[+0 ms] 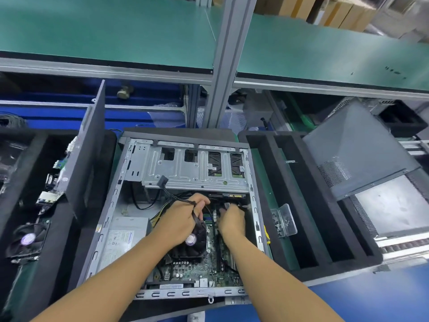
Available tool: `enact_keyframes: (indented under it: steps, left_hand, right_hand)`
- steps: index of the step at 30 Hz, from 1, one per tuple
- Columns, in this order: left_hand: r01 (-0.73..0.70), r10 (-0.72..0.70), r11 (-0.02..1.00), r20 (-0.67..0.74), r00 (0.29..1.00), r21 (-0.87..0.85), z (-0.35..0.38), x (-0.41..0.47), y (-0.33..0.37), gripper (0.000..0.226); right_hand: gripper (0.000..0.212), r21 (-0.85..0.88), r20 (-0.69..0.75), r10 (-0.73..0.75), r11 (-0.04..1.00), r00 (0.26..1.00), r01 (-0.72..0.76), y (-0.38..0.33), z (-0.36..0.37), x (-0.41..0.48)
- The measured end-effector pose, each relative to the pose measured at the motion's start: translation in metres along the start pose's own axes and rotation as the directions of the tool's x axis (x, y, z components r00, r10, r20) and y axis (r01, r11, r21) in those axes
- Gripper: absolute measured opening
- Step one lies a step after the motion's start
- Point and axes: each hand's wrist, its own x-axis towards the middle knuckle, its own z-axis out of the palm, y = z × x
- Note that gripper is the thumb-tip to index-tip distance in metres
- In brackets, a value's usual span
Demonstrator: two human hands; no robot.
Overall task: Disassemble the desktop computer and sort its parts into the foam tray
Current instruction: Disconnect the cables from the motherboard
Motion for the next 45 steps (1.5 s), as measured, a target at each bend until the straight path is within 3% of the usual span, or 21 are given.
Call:
enact_keyframes:
  steps: [2,5,10,17,21,25,36,41,45]
  left_hand:
    - [0.03,-0.029,0.996,-0.014,0.999,0.089,0.003,-0.002,0.002,0.018]
    - [0.086,-0.08,0.987,-0.046,0.996,0.138,0.003,-0.003,0.003,0.024]
    - [0.003,0.095,0.93,-0.249,0.964,0.368,-0.005,-0.003,0.011,0.028]
    - [0.171,-0.017,0.875,-0.324,0.946,0.453,-0.007,-0.002,0.018,0.037]
    - [0.251,-0.075,0.878,-0.402,0.913,0.407,-0.005,0.004,0.015,0.028]
    - [0.225,-0.035,0.895,-0.442,0.896,0.386,0.0,0.01,0.007,0.017]
    - [0.266,-0.071,0.87,-0.429,0.9,0.414,0.004,0.012,0.007,0.036]
    - [0.313,-0.107,0.822,-0.411,0.906,0.476,0.004,0.017,0.01,0.029]
    - [0.294,-0.086,0.833,-0.416,0.905,0.469,0.005,0.017,0.007,0.026]
  right_hand:
    - [0.025,-0.025,-0.03,0.017,1.0,0.999,-0.018,0.002,0.001,0.0]
    - [0.02,-0.125,-0.016,-0.026,0.992,1.0,0.023,0.002,0.0,0.0]
    - [0.02,-0.277,0.022,-0.114,0.954,0.993,0.115,0.003,-0.001,0.004]
    - [0.026,-0.36,0.066,-0.205,0.908,0.976,0.215,-0.004,-0.002,0.02]
    - [0.032,-0.365,0.134,-0.294,0.873,0.947,0.323,-0.019,-0.005,0.038]
    - [0.033,-0.39,0.159,-0.367,0.83,0.917,0.4,-0.027,-0.004,0.048]
    - [0.023,-0.389,0.05,-0.371,0.848,0.927,0.36,-0.017,0.003,0.045]
    - [0.014,-0.314,0.035,-0.327,0.893,0.944,0.322,-0.016,0.007,0.047]
    - [0.017,-0.339,0.084,-0.376,0.86,0.923,0.381,-0.013,0.004,0.046]
